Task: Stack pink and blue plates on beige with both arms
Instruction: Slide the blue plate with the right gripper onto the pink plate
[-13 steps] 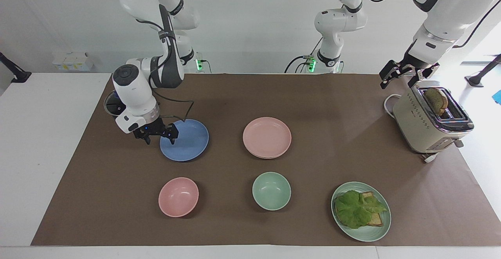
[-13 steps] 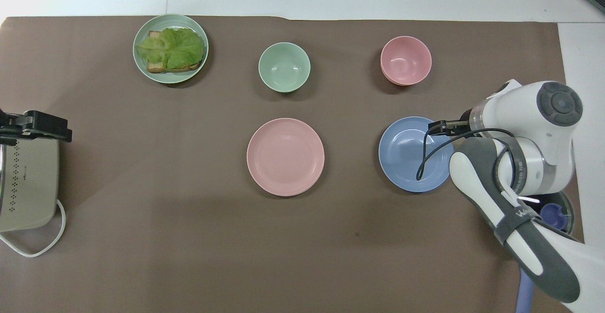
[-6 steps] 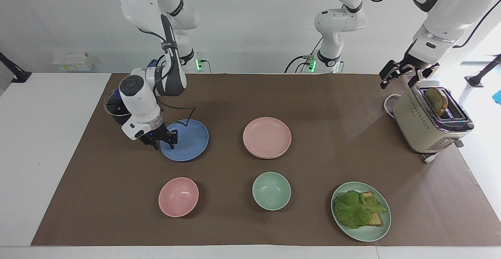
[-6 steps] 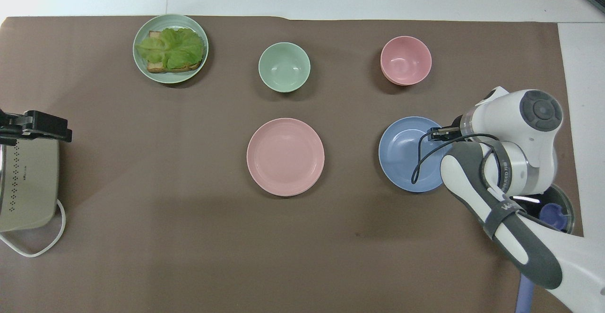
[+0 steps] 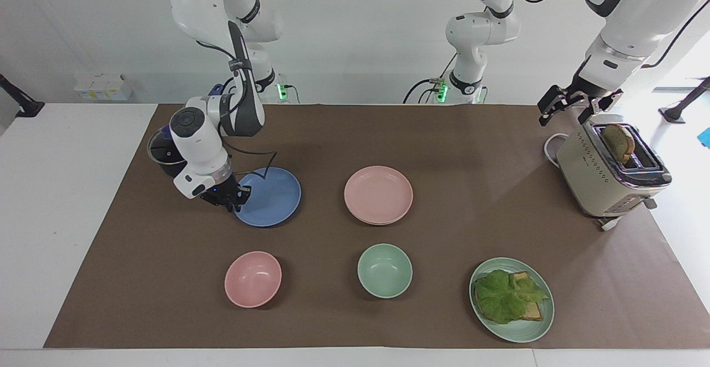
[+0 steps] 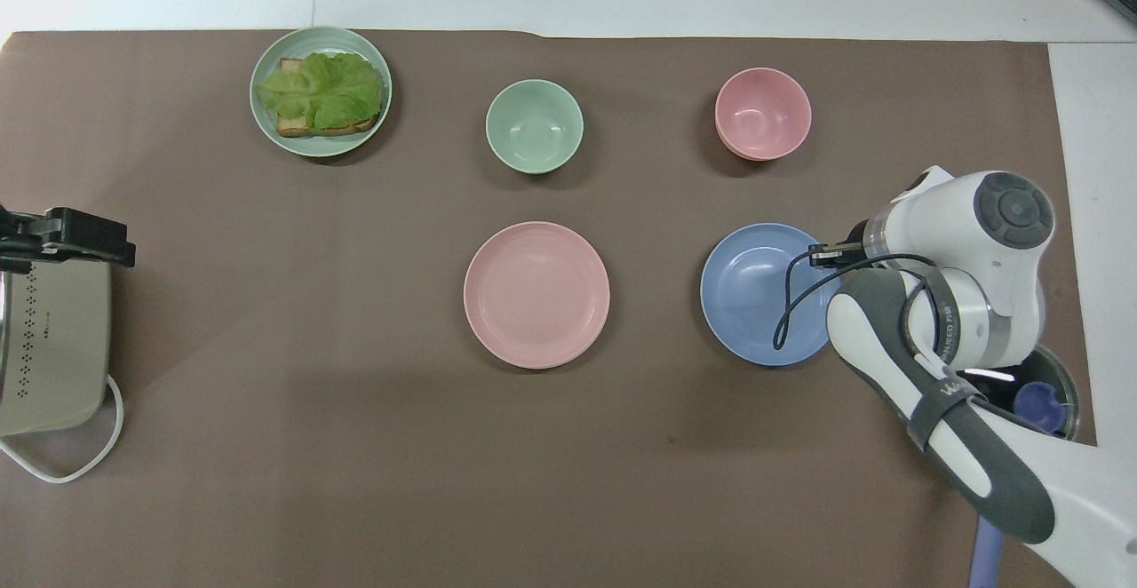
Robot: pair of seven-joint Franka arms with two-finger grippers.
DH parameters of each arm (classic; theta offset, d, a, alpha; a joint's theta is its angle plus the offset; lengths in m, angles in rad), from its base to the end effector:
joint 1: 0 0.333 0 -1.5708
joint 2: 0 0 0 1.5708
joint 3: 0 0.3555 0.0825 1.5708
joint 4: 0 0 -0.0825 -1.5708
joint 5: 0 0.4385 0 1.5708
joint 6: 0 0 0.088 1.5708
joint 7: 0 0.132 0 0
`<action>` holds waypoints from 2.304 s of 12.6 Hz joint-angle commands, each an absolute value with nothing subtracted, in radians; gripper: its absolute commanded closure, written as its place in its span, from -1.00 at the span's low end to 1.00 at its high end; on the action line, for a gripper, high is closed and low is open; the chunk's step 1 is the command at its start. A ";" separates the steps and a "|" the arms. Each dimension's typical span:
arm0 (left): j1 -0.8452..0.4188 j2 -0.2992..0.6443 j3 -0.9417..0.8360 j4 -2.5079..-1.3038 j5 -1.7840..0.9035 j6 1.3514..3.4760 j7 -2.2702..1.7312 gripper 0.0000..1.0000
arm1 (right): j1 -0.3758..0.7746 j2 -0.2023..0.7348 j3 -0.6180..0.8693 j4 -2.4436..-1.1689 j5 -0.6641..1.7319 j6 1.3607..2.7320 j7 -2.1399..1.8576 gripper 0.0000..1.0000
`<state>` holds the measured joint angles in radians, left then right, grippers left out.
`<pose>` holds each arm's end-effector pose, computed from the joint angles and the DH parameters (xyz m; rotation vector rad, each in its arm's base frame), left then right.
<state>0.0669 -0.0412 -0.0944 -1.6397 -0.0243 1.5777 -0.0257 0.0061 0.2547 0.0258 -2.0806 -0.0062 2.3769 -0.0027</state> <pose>0.5934 -0.0206 0.6280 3.1216 -0.0020 -0.0336 0.6361 0.0199 0.2841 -3.1376 -0.0596 -0.0654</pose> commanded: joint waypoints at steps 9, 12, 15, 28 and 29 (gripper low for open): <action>0.077 -0.043 -0.101 -1.626 -0.012 1.559 -0.015 -1.00 | 0.000 0.224 0.043 -2.025 0.037 2.264 -0.066 1.00; 0.075 -0.043 -0.101 -1.626 -0.012 1.559 -0.015 -1.00 | 0.014 0.206 0.060 -1.976 0.089 2.192 -0.057 1.00; 0.077 -0.043 -0.101 -1.626 -0.012 1.559 -0.015 -1.00 | 0.014 0.193 0.097 -1.934 0.092 2.129 0.006 1.00; 0.075 -0.041 -0.101 -1.626 -0.012 1.559 -0.015 -1.00 | 0.073 0.179 0.356 -1.943 0.094 2.198 0.382 1.00; 0.075 -0.043 -0.101 -1.626 -0.012 1.559 -0.015 -1.00 | 0.089 0.187 0.357 -1.950 0.092 2.224 0.393 1.00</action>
